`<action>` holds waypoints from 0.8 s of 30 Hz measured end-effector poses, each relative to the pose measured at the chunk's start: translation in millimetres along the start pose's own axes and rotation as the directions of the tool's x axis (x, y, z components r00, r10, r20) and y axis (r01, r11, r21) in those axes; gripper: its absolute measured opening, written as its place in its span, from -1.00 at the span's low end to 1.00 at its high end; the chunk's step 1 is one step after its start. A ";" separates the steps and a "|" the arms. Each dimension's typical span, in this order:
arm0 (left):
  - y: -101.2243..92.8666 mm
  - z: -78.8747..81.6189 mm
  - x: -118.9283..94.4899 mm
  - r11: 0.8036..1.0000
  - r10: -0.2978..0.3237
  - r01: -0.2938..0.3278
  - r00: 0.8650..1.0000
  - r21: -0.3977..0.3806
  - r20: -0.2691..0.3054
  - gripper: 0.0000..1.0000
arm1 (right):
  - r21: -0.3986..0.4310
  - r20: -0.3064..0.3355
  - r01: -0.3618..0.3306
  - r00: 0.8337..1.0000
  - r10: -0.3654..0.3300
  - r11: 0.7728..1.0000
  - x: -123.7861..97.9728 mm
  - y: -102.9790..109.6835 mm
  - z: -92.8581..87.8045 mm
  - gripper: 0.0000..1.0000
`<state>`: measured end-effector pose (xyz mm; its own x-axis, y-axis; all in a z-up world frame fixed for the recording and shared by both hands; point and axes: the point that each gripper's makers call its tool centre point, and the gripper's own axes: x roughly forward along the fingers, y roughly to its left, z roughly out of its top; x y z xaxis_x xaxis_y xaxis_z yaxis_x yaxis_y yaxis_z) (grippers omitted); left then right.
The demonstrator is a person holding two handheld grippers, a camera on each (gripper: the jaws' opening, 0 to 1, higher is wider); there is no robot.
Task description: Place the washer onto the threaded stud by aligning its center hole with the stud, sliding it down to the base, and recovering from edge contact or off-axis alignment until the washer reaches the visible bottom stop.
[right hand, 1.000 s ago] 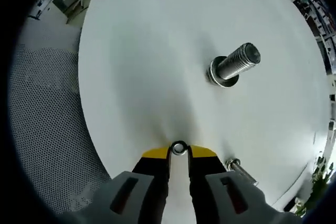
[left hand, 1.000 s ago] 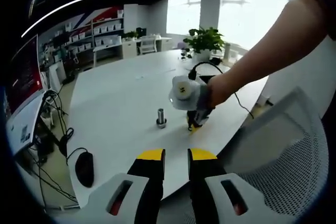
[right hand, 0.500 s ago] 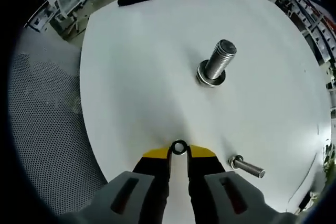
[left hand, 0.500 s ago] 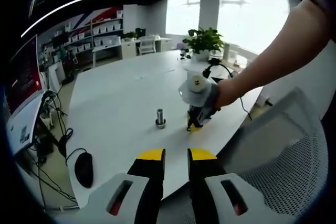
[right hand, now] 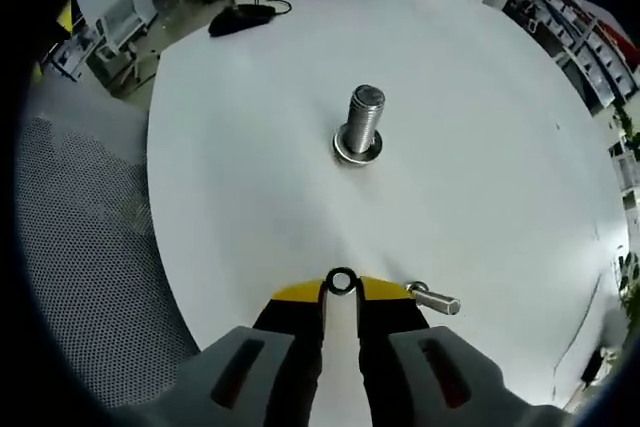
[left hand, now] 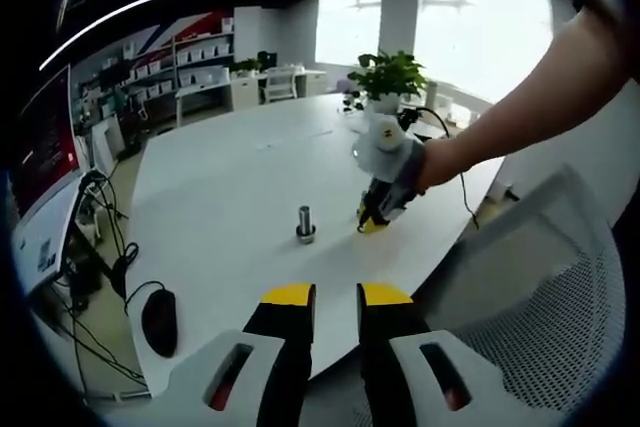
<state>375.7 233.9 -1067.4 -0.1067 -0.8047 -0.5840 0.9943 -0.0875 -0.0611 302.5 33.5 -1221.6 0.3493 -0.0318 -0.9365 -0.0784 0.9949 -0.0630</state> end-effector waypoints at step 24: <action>-0.3 0.4 1.5 1.000 -0.002 0.002 1.000 0.000 -0.006 -0.72 | -0.091 0.067 0.098 0.993 -0.092 0.991 -49.3 -41.5 14.3 -0.73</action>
<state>375.2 232.4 -1067.9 -0.1092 -0.8007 -0.5890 0.9940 -0.0894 -0.0627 301.9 -4.9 -1168.0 0.4171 -0.1167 -0.9014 -0.1282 0.9743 -0.1855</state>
